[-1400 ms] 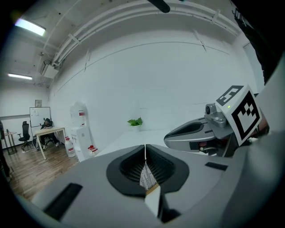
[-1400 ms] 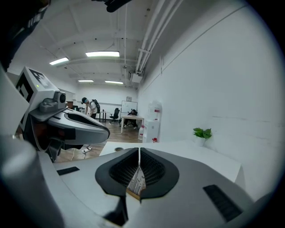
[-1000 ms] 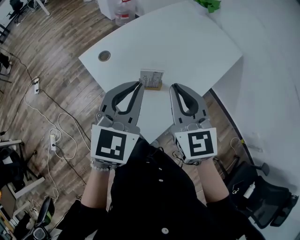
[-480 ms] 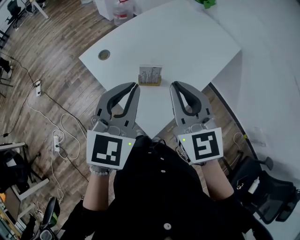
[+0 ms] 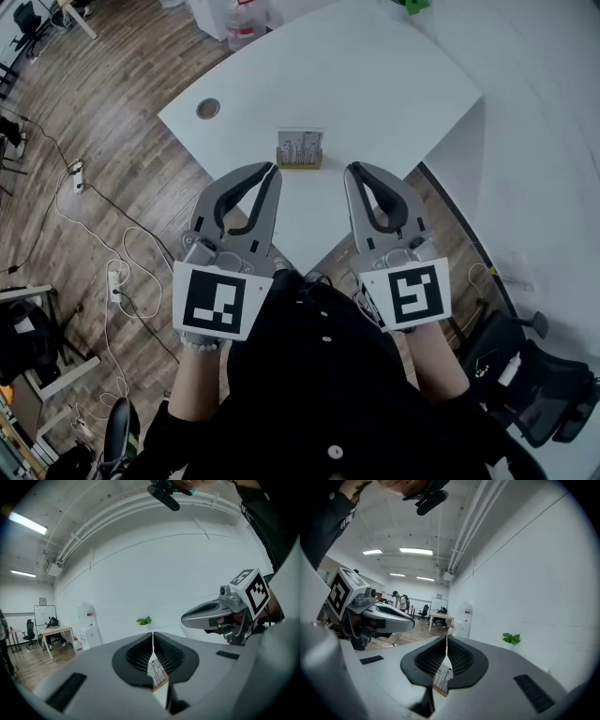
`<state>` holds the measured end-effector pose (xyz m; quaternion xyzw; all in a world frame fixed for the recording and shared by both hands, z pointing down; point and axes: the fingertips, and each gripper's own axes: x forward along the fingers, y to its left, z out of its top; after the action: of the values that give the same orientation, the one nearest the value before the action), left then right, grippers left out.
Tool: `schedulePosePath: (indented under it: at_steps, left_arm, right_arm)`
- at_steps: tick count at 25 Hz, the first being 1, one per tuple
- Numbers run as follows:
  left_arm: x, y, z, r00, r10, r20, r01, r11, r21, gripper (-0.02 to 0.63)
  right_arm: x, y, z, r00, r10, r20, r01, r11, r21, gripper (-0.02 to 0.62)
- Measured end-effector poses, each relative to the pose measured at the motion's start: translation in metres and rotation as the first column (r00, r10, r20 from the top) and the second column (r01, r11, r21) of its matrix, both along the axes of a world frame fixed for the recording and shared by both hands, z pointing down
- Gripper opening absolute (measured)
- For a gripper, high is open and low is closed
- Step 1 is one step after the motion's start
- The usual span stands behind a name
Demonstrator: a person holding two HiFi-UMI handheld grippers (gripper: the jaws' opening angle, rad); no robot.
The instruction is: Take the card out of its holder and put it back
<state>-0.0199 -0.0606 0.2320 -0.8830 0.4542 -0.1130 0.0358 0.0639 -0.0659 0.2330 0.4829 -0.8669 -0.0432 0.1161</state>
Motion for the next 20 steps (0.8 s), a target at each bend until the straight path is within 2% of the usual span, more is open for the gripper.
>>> schedulePosePath:
  at_steps: [20]
  left_arm:
    - [-0.0047,0.0055,0.0003,1.0,-0.016,0.001,0.016,1.0,-0.007,0.02]
  right_arm:
    - [-0.0038,0.0074,0.0003,0.999,-0.022,-0.032,0.021,1.0,-0.007,0.046]
